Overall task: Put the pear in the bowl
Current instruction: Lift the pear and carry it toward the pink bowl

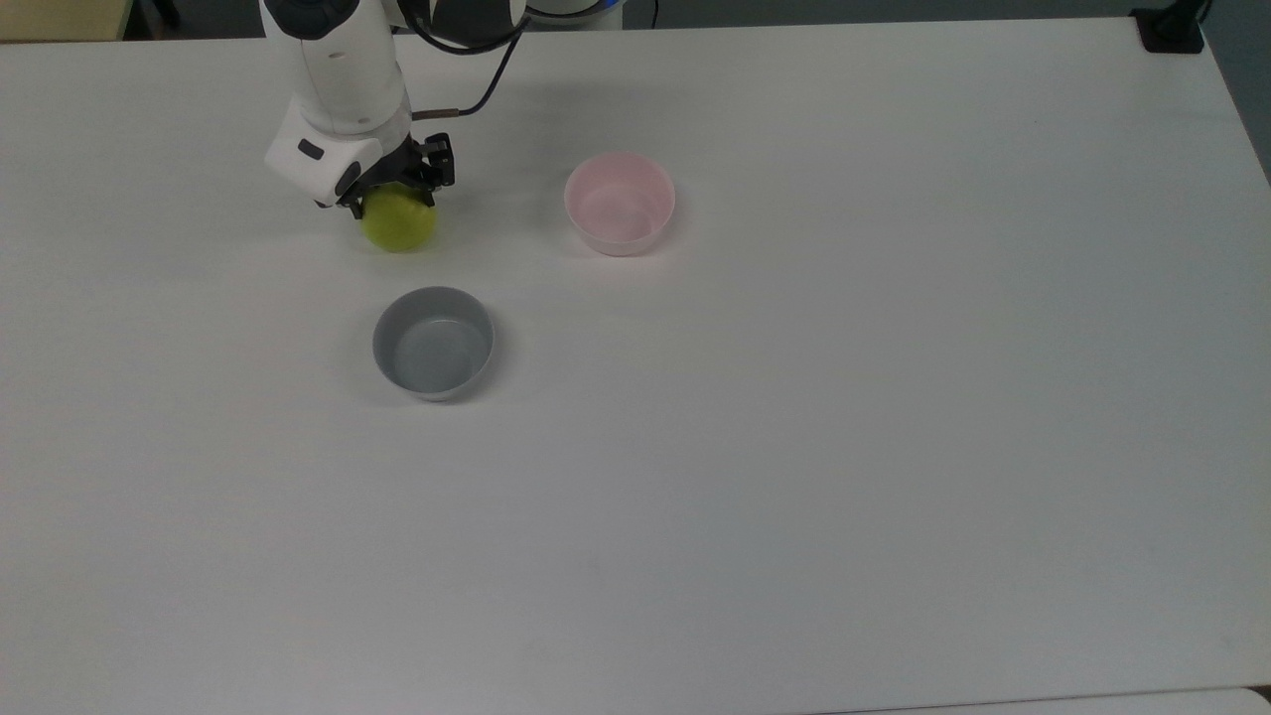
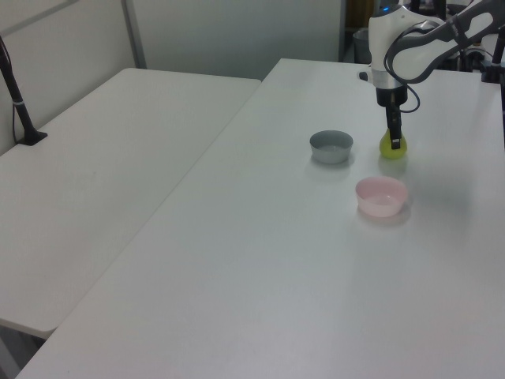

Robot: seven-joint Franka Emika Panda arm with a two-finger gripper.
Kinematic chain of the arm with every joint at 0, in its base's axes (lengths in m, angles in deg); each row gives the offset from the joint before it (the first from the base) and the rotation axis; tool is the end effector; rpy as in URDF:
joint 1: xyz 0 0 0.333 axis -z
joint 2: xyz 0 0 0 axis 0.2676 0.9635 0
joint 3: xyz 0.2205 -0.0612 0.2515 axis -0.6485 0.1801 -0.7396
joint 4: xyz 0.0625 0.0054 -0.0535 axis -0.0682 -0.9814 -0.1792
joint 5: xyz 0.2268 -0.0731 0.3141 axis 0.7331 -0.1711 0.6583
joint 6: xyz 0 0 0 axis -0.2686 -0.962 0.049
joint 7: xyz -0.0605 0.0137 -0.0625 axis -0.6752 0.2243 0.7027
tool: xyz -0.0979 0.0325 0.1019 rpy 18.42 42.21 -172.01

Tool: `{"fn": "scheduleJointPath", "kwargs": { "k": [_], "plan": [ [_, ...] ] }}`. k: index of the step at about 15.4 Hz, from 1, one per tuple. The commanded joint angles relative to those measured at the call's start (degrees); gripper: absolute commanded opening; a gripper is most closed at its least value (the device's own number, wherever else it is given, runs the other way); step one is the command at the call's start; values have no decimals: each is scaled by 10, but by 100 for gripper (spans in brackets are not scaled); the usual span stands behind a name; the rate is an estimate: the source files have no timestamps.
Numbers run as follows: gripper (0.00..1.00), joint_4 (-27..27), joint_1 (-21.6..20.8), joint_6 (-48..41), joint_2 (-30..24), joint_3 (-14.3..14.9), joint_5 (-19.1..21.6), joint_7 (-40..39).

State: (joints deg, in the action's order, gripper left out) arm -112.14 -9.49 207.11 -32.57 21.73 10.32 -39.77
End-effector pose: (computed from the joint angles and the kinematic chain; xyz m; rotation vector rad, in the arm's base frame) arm 0.5455 -0.1285 0.3241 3.0263 0.4344 -0.2471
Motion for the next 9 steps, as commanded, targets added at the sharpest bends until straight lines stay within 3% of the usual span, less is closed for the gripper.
{"fn": "scheduleJointPath", "kwargs": {
  "k": [1, 4, 9],
  "plan": [
    [47, -1, 1, -7, -24, 1, -6, -5],
    [47, 30, -1, -80, -59, 1, -5, -5],
    [47, 138, -4, -238, -90, -1, 22, -3]
  ]
}}
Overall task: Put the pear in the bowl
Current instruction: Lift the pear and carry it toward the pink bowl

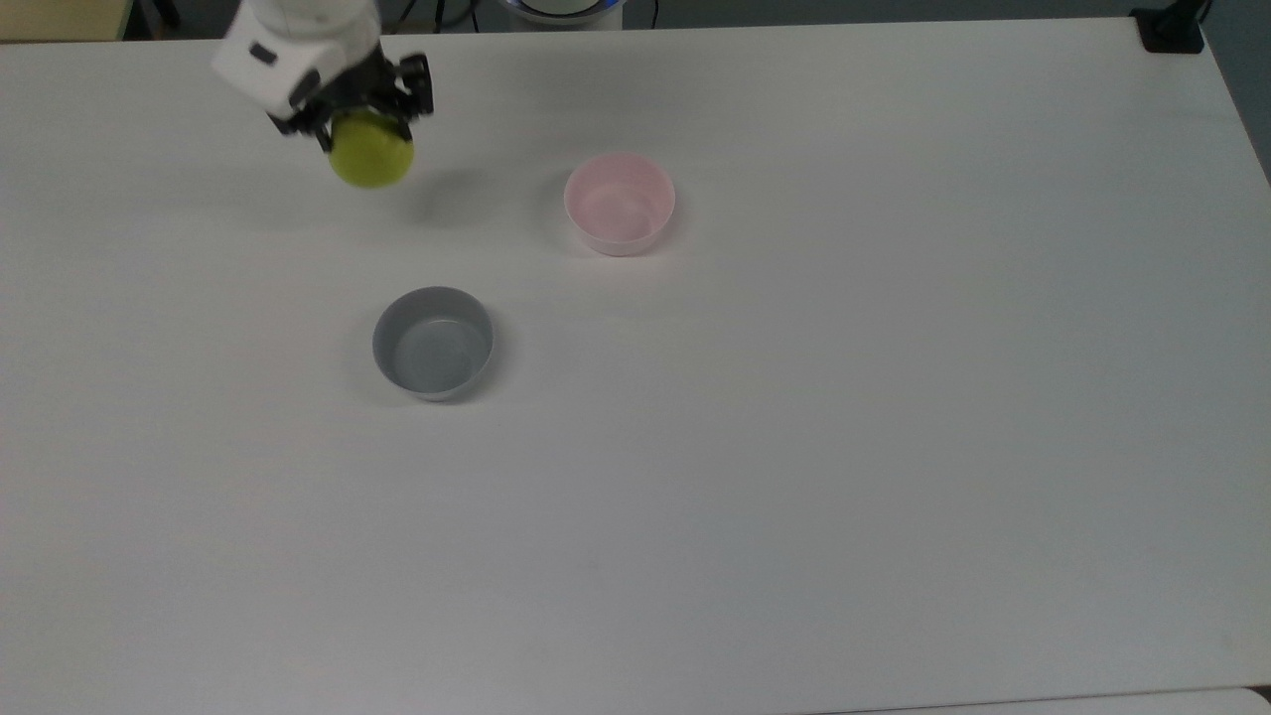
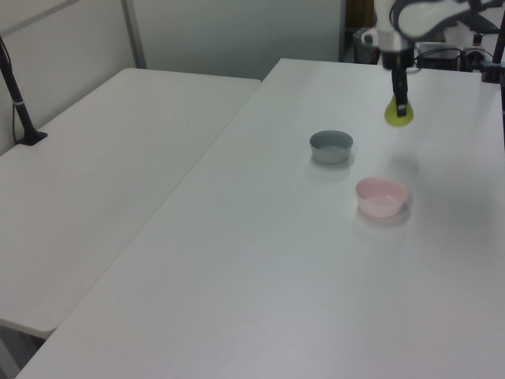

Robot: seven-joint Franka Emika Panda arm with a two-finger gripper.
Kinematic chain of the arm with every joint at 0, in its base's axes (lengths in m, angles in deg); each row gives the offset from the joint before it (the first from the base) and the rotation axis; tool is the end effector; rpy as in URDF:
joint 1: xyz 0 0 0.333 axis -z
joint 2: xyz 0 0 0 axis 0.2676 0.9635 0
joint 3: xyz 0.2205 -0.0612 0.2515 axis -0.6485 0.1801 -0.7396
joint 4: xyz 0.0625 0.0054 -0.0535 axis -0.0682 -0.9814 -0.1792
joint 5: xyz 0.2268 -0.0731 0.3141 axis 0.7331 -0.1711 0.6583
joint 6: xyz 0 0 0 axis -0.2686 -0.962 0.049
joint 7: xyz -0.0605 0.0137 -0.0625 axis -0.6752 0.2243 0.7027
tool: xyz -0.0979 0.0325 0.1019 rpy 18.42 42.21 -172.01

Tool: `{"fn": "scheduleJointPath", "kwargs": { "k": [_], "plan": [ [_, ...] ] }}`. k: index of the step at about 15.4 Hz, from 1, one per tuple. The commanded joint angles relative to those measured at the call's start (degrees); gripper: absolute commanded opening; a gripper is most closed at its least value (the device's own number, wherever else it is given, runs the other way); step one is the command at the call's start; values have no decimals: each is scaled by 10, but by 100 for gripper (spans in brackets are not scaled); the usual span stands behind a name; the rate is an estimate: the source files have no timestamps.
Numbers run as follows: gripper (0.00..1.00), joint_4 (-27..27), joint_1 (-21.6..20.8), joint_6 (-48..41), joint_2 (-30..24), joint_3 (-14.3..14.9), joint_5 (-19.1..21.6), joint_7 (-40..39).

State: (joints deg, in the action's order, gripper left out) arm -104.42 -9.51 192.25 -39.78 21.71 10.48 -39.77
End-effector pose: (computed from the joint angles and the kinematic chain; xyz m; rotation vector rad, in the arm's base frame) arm 0.5370 -0.1307 0.4356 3.0335 0.3894 -0.2451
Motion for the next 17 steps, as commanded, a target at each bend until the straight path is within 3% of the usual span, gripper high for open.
{"fn": "scheduleJointPath", "kwargs": {
  "k": [1, 4, 8, 12, 17],
  "plan": [
    [47, 86, -4, -121, -19, -1, 34, -3],
    [47, 114, -21, -166, -26, -8, 47, 2],
    [47, 110, -94, -167, -30, -12, 48, 84],
    [47, 74, -193, -161, -29, -12, 54, 179],
    [47, 10, -224, -91, -24, -12, 54, 223]
  ]
}}
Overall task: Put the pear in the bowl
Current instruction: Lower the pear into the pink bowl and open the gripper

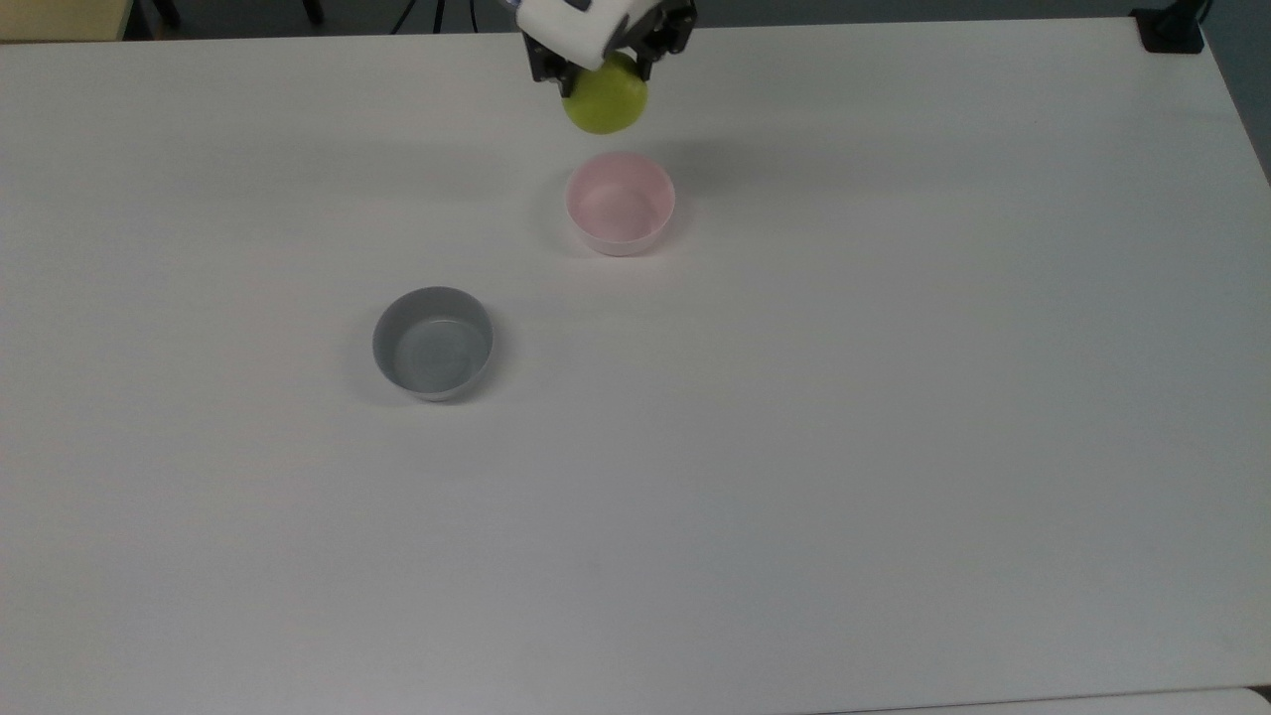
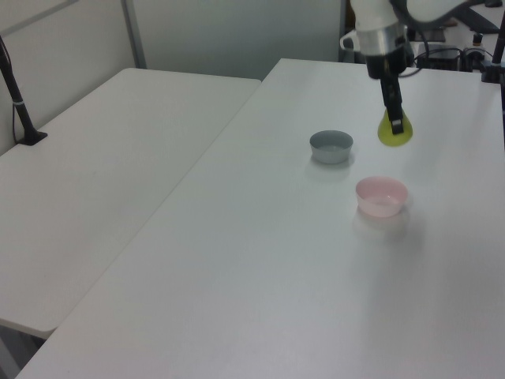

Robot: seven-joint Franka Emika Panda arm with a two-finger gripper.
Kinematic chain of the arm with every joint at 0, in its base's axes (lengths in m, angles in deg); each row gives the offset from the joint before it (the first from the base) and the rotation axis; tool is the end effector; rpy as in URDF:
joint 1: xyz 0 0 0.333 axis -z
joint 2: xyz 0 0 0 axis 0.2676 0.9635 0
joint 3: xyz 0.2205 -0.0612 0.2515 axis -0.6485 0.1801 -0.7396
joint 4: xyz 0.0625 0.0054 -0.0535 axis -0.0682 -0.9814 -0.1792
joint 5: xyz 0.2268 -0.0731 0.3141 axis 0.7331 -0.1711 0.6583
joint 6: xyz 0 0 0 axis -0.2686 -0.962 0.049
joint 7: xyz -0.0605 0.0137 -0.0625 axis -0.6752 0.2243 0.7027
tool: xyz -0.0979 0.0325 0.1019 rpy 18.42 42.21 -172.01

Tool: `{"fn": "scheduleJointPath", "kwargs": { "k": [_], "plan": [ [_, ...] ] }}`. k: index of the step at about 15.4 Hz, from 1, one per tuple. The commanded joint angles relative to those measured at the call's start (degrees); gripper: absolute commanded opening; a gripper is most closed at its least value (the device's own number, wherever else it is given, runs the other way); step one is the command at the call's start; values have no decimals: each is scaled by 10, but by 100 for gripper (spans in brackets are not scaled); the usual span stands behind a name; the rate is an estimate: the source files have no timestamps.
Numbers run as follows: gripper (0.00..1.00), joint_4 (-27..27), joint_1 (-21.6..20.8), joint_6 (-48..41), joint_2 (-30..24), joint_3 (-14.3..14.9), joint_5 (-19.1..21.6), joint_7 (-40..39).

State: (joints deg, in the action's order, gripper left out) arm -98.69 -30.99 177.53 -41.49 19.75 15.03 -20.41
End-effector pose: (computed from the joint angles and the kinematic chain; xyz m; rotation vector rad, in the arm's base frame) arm 0.5201 0.0965 0.4807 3.0274 0.4441 -0.3896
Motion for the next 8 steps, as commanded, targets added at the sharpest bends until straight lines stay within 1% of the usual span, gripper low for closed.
{"fn": "scheduleJointPath", "kwargs": {
  "k": [1, 2, 3, 6, 8],
  "plan": [
    [47, -65, -20, 78, -4, 8, 8, 30],
    [47, -89, -28, 111, -2, 8, 6, 30],
    [48, -100, -28, 134, 8, 8, 6, 30],
    [48, -102, -27, 162, 46, 9, 1, 30],
    [48, -102, -23, 178, 58, 9, -2, 30]
  ]
}}
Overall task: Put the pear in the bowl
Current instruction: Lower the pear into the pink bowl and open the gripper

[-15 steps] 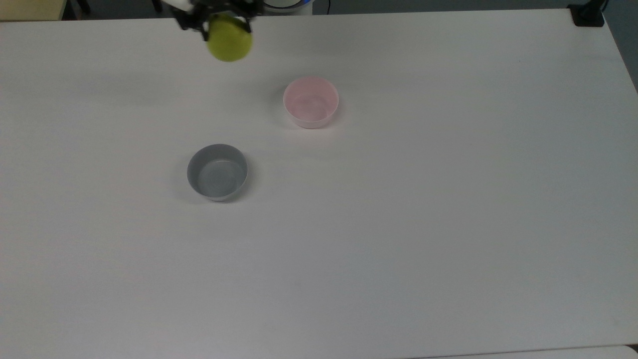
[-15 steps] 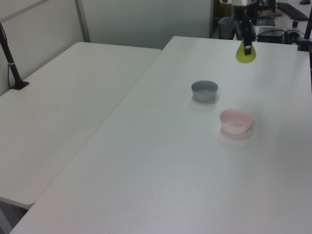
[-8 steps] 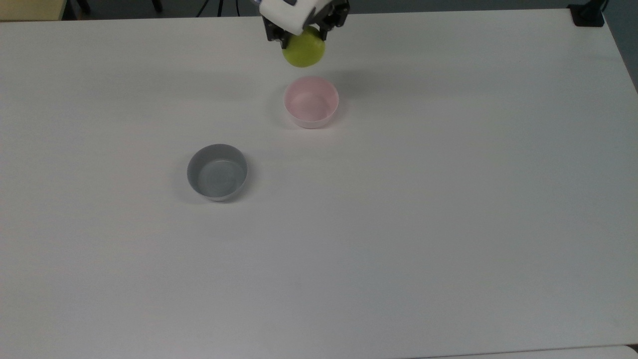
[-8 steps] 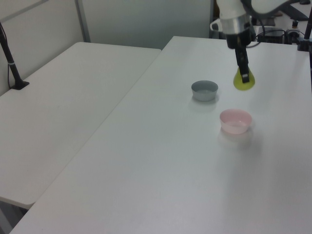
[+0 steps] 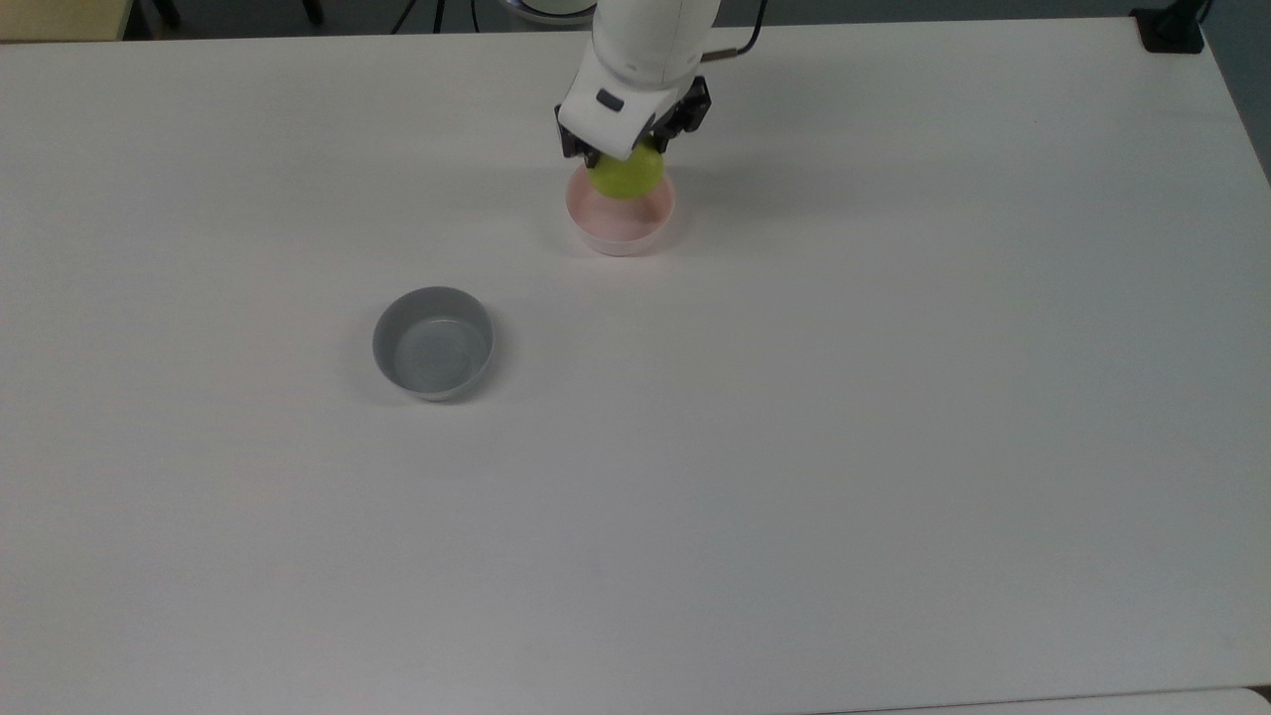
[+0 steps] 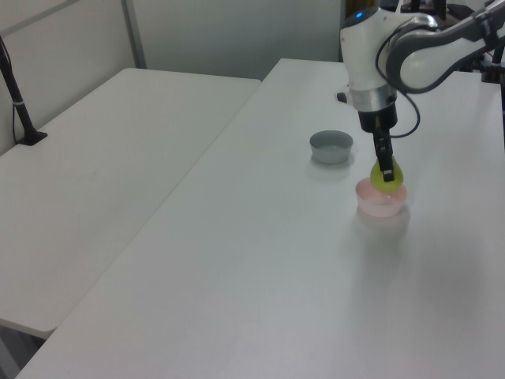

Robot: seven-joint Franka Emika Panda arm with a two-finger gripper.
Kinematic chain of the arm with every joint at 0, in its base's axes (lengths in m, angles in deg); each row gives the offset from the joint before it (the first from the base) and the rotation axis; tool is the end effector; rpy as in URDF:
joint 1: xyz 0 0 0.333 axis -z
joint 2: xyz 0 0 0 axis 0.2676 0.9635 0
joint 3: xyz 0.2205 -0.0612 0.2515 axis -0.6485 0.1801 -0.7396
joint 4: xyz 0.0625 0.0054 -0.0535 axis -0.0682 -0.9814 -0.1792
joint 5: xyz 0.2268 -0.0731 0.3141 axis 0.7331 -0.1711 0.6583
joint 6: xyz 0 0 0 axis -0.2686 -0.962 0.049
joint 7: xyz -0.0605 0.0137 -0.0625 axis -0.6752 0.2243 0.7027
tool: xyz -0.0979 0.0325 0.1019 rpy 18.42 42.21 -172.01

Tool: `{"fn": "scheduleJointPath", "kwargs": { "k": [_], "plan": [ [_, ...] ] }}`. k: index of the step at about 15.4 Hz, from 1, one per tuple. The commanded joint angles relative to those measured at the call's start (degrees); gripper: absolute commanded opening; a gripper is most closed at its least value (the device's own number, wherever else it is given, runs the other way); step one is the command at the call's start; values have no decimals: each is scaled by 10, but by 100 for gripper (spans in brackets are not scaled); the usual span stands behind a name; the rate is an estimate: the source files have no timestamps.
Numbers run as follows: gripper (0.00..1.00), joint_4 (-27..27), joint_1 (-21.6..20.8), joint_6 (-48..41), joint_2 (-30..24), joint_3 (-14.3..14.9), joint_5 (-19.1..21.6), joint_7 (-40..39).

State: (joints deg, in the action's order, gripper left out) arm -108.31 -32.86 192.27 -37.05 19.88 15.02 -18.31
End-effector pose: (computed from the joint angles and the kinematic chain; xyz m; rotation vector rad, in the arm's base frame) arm 0.5255 0.1158 0.3790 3.0189 0.4488 -0.3664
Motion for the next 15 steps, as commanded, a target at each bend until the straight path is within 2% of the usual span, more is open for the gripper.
{"fn": "scheduleJointPath", "kwargs": {
  "k": [1, 7, 10, 12, 13, 14, 15],
  "plan": [
    [49, -5, -4, 41, 21, 8, -1, 10],
    [51, -8, -4, 61, 38, 8, -2, 10],
    [56, -11, -8, 61, 41, 8, -2, 11],
    [62, -11, -7, 63, 41, 8, -3, 11],
    [75, -11, -7, 63, 41, 8, -3, 12],
    [80, -11, -7, 63, 41, 8, -3, 12],
    [80, -11, -7, 63, 41, 8, -3, 12]
  ]
}}
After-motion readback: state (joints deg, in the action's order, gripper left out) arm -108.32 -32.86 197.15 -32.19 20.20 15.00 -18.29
